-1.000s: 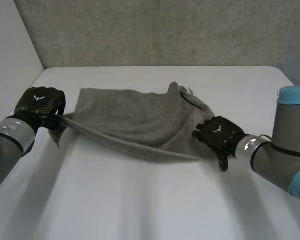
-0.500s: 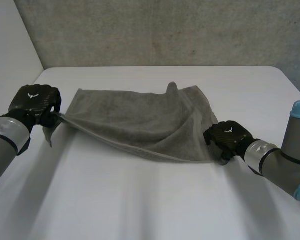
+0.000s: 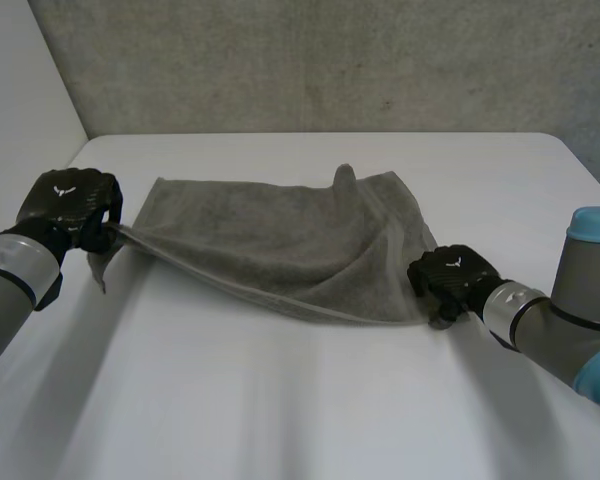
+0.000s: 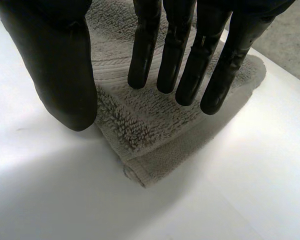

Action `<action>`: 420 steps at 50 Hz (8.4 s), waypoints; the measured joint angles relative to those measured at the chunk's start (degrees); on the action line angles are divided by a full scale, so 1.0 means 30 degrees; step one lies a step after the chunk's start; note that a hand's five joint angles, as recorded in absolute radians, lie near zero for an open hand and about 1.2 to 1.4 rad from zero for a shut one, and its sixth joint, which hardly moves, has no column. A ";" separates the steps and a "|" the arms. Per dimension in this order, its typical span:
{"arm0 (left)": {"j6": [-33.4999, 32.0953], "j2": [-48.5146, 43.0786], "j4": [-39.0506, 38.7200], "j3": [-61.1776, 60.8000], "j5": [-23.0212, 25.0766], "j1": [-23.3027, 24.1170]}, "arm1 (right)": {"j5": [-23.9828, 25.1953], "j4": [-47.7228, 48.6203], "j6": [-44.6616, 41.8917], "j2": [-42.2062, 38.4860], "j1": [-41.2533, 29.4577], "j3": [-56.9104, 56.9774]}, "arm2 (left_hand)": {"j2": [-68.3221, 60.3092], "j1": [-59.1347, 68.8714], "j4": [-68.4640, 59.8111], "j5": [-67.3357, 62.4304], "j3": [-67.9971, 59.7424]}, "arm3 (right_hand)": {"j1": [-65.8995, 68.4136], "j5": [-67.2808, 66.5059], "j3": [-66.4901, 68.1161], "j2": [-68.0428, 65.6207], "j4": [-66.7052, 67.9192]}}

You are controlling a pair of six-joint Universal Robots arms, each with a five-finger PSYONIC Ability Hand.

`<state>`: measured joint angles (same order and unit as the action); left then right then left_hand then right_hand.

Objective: Fold the towel.

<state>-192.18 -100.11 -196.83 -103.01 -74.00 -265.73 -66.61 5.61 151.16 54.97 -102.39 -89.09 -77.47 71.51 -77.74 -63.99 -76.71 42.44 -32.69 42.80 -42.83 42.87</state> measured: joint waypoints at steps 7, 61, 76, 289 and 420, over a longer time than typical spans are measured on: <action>0.0128 0.0000 -0.0015 0.0001 0.0000 0.0002 | -0.0104 0.0096 0.0002 -0.0338 0.0000 0.0365 | 0.0000 -0.0023 -0.0002 0.0000 -0.0002 | 0.0023 -0.0011 0.0055 -0.0035 0.0069; 0.2675 0.6798 0.2758 0.0272 0.3074 -0.1909 | 0.3678 -0.7148 0.2339 1.0912 0.3755 0.2958 | -0.0041 -0.0023 -0.0005 -0.0002 -0.0067 | 1.0978 -1.1202 1.1290 -1.0462 1.1248; 0.1184 -0.1551 0.2030 0.2547 0.3371 -0.1376 | 0.1746 -0.7262 0.0970 0.3760 0.2110 0.7452 | -0.0044 -0.0023 -0.0005 -0.0011 -0.0072 | 1.0976 -1.1202 1.1309 -1.0462 1.1248; 0.1156 -1.0939 0.2885 1.1850 -0.5755 0.9117 | -0.1271 -0.1431 0.1888 0.4265 -0.2190 -0.0918 | 2.0704 -1.8728 2.0756 1.9115 2.0385 | -0.9789 0.9772 -0.9760 0.9778 -0.9593; 0.1827 -0.4657 0.2452 0.6617 -0.3802 0.7933 | 0.1746 -0.3394 0.0843 0.7271 0.0882 -0.0695 | 2.0177 -1.8229 2.0273 1.9395 2.0110 | 1.0608 -1.1293 1.1313 -1.0947 1.1266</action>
<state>-186.70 -114.08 -189.47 -83.16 -85.41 -241.93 -61.37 -4.57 153.69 76.78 -99.74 -91.17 -16.93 16.83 -16.91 -5.80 -16.38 74.26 -66.57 76.74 -75.67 76.66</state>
